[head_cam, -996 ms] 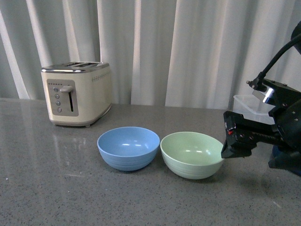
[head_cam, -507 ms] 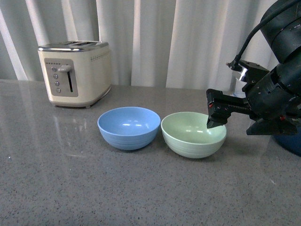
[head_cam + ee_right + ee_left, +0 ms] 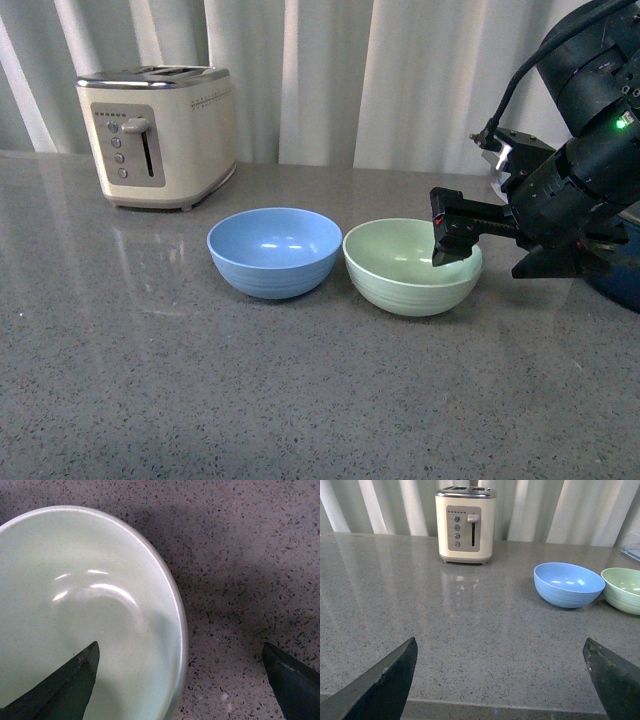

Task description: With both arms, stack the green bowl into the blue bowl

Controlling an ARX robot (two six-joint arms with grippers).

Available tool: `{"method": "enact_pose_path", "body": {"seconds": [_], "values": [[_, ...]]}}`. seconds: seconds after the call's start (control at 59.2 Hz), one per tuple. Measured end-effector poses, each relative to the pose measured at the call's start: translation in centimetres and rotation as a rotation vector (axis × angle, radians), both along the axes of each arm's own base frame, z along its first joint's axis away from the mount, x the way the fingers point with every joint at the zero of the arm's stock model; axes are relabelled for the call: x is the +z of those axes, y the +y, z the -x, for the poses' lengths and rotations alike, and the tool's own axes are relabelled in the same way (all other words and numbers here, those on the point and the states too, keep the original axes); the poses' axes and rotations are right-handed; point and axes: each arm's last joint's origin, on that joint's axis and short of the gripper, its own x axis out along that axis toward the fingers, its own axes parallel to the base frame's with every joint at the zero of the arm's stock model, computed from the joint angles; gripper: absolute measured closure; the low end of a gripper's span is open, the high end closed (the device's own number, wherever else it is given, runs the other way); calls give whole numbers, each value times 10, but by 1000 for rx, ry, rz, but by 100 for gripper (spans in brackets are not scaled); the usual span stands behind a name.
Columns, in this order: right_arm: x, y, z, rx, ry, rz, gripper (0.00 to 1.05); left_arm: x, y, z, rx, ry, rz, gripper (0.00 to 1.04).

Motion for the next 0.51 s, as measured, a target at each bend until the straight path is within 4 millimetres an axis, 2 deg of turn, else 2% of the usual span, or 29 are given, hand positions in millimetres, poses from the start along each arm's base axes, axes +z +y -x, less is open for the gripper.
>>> {"method": "enact_pose_path", "body": {"seconds": [0.152,0.27,0.507], "values": [[-4,1,-3,7,-10,5,11,0,0,0,0,0,0,7],[-7,1,-4,8,-8,14,28,0,0,0,0,0,0,7],[-13,1,-3,16,-14,8,75,0,0,0,0,0,0,7]]}}
